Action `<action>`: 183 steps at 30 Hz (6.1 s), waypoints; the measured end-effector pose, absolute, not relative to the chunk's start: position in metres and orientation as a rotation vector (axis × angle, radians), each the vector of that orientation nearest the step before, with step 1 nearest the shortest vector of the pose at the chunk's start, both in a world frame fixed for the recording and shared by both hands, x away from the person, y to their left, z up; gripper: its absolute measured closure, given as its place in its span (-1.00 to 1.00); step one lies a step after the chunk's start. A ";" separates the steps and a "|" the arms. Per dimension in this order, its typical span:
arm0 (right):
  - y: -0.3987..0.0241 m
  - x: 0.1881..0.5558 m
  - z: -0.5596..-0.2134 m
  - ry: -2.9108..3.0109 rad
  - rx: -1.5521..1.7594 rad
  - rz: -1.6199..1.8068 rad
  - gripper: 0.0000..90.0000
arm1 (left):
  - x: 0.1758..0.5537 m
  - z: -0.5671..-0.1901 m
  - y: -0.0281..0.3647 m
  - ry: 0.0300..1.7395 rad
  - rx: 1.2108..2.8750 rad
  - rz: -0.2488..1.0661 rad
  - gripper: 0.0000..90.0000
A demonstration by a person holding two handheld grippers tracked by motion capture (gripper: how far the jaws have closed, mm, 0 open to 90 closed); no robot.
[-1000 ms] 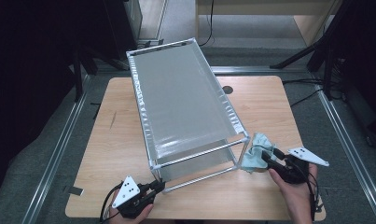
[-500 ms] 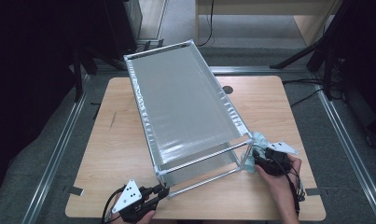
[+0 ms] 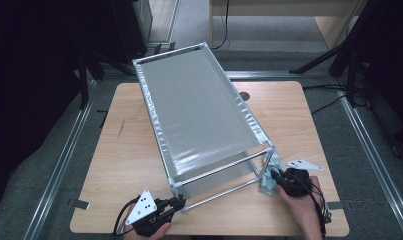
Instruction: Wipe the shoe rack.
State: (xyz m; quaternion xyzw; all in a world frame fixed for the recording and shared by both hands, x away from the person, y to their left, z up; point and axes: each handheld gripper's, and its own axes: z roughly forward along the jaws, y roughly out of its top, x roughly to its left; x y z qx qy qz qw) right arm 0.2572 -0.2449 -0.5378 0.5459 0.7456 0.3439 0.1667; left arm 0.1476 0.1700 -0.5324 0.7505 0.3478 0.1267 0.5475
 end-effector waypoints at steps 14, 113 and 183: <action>-0.248 0.213 -0.474 1.852 1.376 1.418 0.76 | 0.158 -0.532 0.157 0.796 1.795 0.259 0.76; -0.222 0.214 -0.454 1.721 1.399 1.334 0.71 | 0.159 -0.535 0.153 0.750 1.813 0.241 0.77; -0.157 0.243 -0.399 1.772 1.277 1.429 0.72 | 0.161 -0.535 0.148 0.759 1.818 0.244 0.77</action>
